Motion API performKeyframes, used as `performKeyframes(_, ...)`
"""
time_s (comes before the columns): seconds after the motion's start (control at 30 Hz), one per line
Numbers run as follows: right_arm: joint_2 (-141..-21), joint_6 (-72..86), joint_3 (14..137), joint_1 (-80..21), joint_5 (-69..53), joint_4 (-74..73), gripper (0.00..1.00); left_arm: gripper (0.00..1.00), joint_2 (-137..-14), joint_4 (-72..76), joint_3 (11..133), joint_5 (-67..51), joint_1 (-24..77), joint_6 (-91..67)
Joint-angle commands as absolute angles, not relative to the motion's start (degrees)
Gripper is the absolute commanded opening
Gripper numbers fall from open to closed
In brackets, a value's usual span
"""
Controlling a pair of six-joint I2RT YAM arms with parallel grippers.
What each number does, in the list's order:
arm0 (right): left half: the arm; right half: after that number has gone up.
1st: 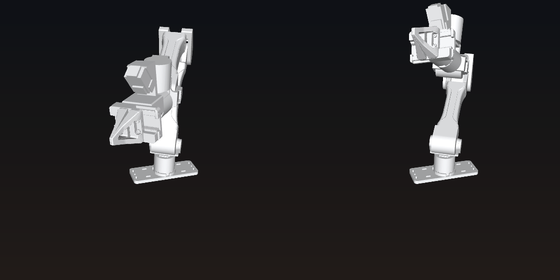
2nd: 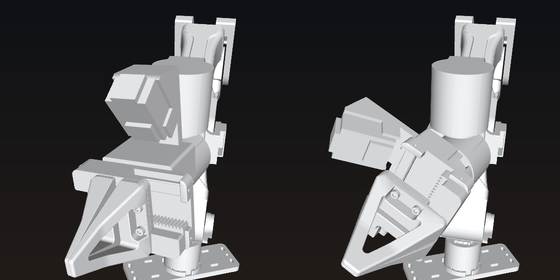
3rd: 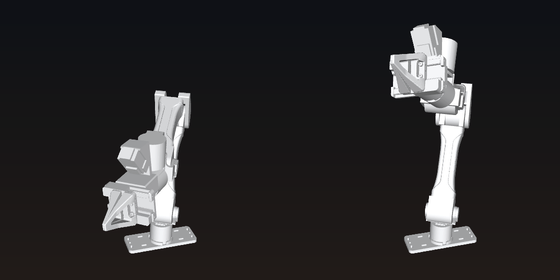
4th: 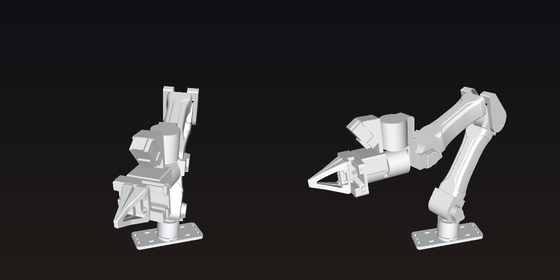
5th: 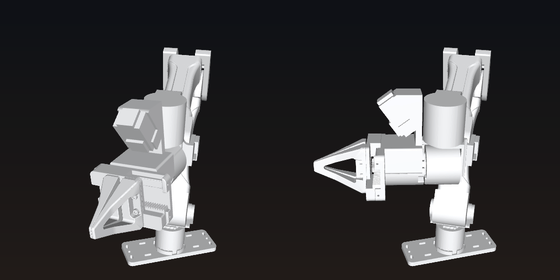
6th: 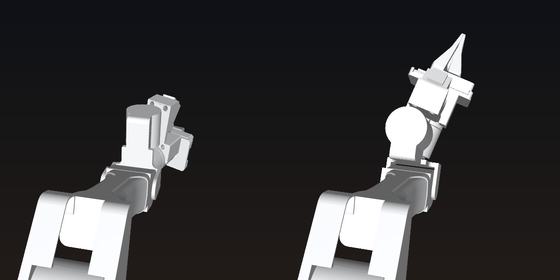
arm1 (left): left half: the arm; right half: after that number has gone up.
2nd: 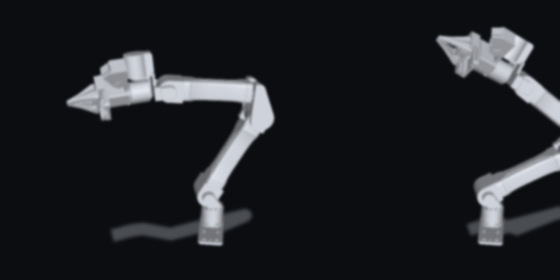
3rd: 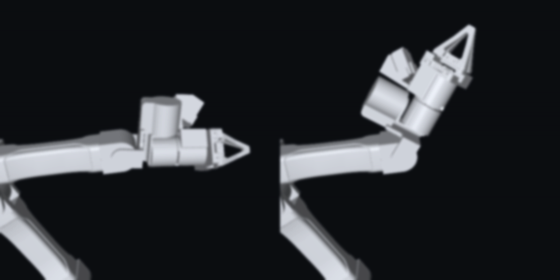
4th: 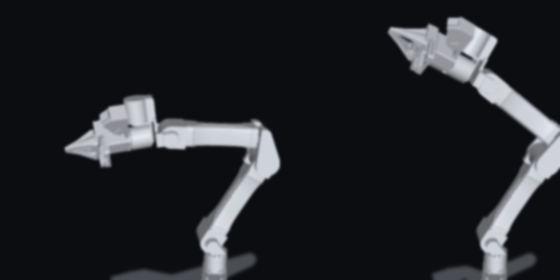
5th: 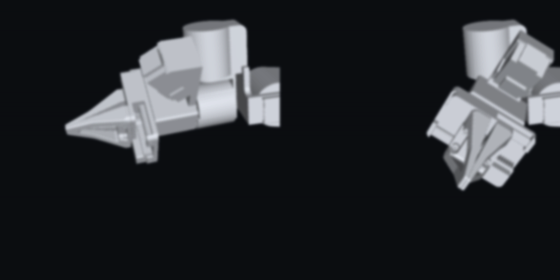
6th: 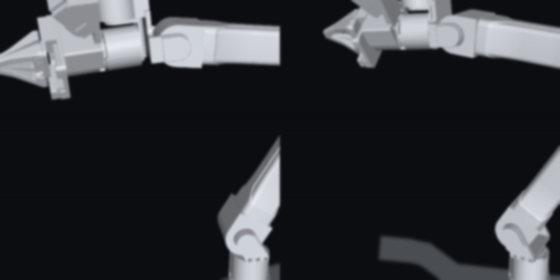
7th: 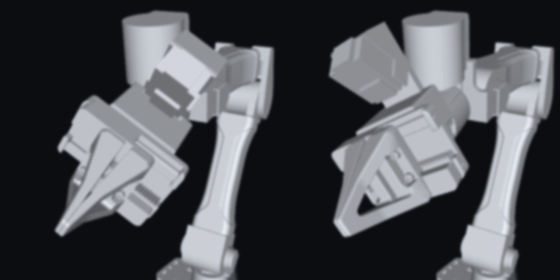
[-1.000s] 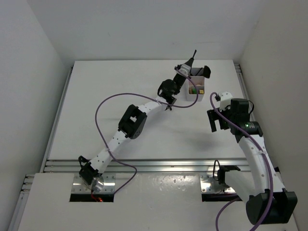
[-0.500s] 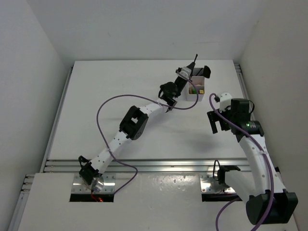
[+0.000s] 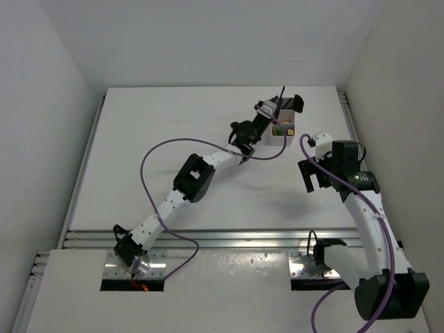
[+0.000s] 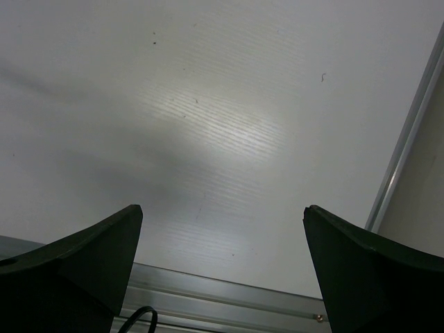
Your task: Organize the makeup
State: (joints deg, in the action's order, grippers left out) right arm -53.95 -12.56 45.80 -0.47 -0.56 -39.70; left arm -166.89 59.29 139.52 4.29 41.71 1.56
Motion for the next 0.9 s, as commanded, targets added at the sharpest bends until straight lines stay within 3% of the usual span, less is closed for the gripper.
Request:
performKeyframes(0.0,-54.5,-12.9,48.9,-0.3,-0.4,-39.2,1.00,0.38,-165.0,62.1,137.5,4.0,42.5,0.8)
performKeyframes(0.07,-54.6,-12.7,48.8,-0.3,-0.4,-38.2,1.00,0.51,-163.1,62.1,136.9,4.7,42.5,0.3)
performKeyframes(0.17,-55.0,-12.7,48.5,-0.3,-0.5,-37.2,1.00,0.58,-160.8,59.8,137.7,3.9,41.2,-0.3)
performKeyframes(0.27,-55.9,-11.1,48.3,-0.4,-0.6,-35.6,1.00,0.61,-155.8,58.5,136.9,0.7,38.5,-1.5)
performKeyframes(0.4,-55.7,-9.2,47.3,-0.3,-0.5,-30.9,1.00,0.64,-143.3,59.0,126.3,-2.7,36.7,0.9)
performKeyframes(0.57,-56.8,-6.2,45.2,-0.8,-0.9,-24.9,1.00,0.64,-129.8,46.4,120.2,-2.5,34.5,-0.4)
performKeyframes(0.6,-56.9,-5.1,44.7,-1.1,-0.8,-23.9,1.00,0.64,-128.2,38.1,120.2,-0.5,33.8,-3.3)
performKeyframes(0.77,-58.0,-3.0,44.5,-3.0,1.5,-22.9,1.00,0.49,-120.1,8.3,114.5,8.7,31.8,-14.7)
performKeyframes(0.87,-59.0,-3.2,45.0,-4.5,3.0,-24.2,1.00,0.47,-118.5,-4.5,109.2,10.5,31.2,-23.8)
